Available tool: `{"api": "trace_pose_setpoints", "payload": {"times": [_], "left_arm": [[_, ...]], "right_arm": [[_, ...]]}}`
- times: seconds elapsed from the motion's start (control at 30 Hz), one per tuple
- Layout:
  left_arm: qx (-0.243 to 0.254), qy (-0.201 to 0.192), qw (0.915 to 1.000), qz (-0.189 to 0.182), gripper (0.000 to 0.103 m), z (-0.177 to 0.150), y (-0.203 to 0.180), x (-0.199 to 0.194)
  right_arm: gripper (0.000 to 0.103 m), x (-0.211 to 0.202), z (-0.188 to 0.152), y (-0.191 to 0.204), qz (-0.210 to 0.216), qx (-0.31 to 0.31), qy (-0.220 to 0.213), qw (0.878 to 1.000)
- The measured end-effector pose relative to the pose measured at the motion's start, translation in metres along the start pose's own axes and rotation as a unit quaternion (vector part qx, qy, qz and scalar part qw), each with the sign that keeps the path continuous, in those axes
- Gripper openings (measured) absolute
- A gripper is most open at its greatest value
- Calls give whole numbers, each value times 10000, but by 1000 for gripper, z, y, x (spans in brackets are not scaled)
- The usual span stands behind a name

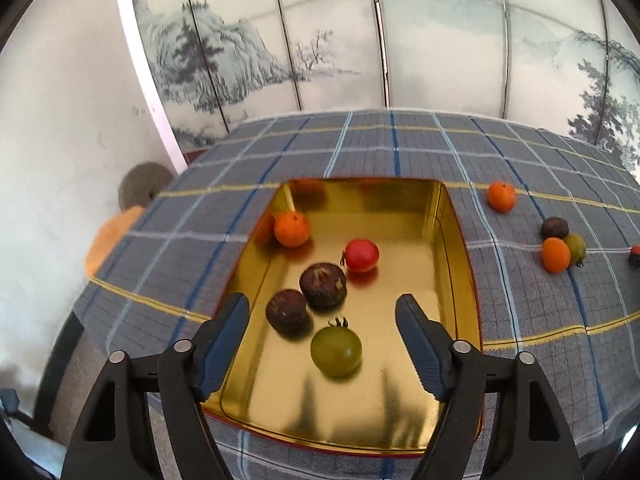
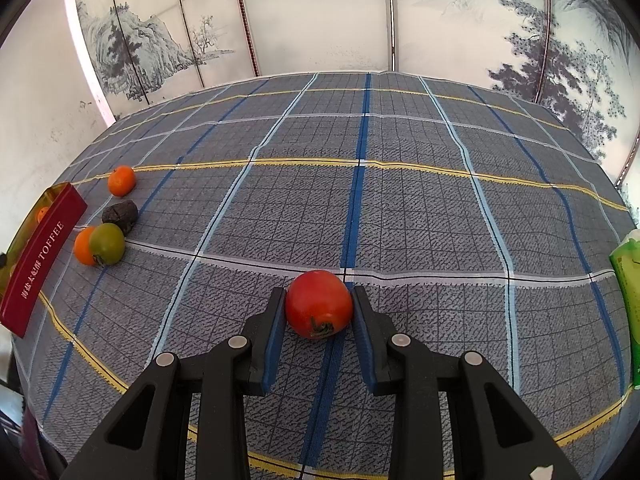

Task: Organize fruits
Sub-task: 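Lower the red pomegranate into the gold tray and open right gripper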

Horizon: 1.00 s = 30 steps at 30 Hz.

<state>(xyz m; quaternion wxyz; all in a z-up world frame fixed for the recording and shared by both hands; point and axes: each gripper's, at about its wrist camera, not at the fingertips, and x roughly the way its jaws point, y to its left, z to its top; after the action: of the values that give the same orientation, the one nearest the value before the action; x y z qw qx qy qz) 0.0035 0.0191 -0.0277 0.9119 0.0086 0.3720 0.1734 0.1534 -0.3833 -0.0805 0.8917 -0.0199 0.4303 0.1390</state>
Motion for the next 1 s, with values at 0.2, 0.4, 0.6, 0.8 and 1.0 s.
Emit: {"api": "trace_pose_setpoints", "payload": {"times": [0.2, 0.4, 0.6, 0.8, 1.0], "left_arm": [[133, -8, 9999, 33, 78, -2, -2, -9], [131, -79, 9999, 7, 78, -7, 4, -23], [116, -102, 9998, -82, 78, -13, 7, -36], [104, -192, 9997, -135, 78, -18, 11, -52], [-40, -206, 9997, -96, 78, -22, 25, -60]], "right_arm": [[33, 0, 0, 6, -115, -158, 28, 9998], [30, -2, -2, 11, -142, -244, 36, 9996], [30, -16, -13, 19, 158, -16, -71, 9998], [30, -33, -15, 63, 522, -255, -192, 9981], [30, -48, 2, 145, 1386, -849, -341, 9861]]}}
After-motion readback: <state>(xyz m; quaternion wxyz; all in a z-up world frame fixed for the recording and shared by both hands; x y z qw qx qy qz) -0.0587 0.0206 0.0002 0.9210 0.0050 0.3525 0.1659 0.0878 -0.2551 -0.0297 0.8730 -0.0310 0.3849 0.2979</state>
